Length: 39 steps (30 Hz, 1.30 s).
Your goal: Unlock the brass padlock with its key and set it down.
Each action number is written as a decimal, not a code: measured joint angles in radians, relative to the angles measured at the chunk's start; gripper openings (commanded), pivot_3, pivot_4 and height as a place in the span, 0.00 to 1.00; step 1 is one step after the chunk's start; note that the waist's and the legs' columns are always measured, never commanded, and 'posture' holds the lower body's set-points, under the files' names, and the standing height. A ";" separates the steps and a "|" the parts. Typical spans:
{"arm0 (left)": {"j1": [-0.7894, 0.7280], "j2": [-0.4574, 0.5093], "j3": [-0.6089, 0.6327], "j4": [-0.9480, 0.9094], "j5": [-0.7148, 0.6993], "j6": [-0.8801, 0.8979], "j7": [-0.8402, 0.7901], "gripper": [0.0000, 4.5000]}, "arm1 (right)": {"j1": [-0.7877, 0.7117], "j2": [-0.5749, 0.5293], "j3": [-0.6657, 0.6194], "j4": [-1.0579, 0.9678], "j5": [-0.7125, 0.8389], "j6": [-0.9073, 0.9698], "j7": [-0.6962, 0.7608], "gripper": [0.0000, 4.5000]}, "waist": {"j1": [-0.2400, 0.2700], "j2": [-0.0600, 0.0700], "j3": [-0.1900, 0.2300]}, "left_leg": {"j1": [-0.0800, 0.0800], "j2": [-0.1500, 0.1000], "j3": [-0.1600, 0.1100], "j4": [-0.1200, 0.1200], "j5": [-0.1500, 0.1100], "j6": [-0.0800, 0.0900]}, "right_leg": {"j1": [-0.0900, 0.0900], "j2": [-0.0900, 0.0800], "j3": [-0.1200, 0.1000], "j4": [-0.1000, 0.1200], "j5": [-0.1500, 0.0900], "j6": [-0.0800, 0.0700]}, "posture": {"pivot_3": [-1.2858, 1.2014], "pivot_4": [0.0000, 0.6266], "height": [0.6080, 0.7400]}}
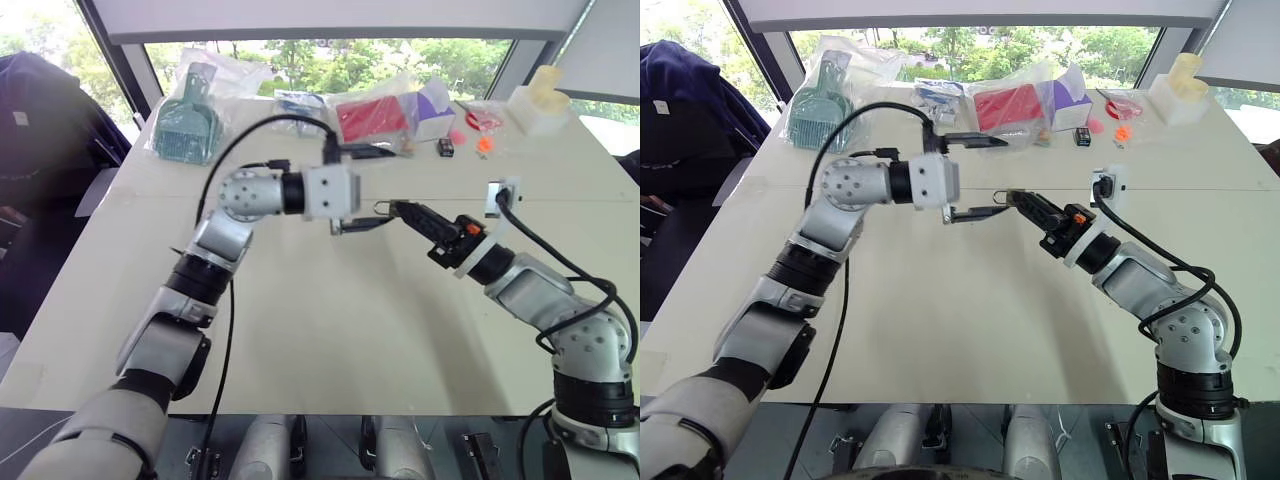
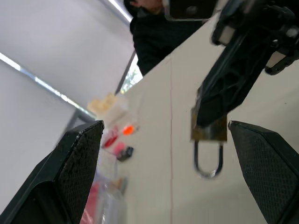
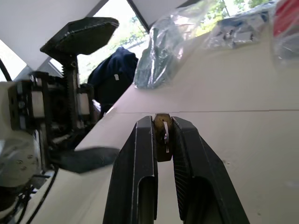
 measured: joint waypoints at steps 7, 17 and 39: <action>-0.001 -0.014 0.046 0.012 -0.053 0.132 0.001 0.99 | -0.007 -0.002 -0.021 0.003 0.000 0.005 0.006 0.00 | 0.005 0.000 0.000 | 0.000 0.000 0.000 0.000 0.000 0.000 | 0.001 0.000 0.000 0.000 0.000 0.000 | 0.52 0.24 0.96; -0.009 -0.074 0.039 0.069 -0.048 0.117 0.000 0.99 | -0.029 0.027 -0.016 -0.038 0.035 0.019 -0.038 0.00 | 0.005 0.000 0.000 | 0.000 0.000 0.000 0.000 0.000 0.000 | 0.001 0.000 0.000 0.000 0.000 0.000 | 0.52 0.24 0.96; -0.088 -0.107 0.041 0.287 0.021 -0.023 0.058 0.99 | 0.020 0.051 0.034 -0.113 0.130 0.033 -0.086 0.00 | 0.004 0.000 0.000 | 0.000 0.000 0.000 0.000 0.000 0.000 | 0.000 0.000 0.000 0.000 0.000 0.000 | 0.52 0.24 0.96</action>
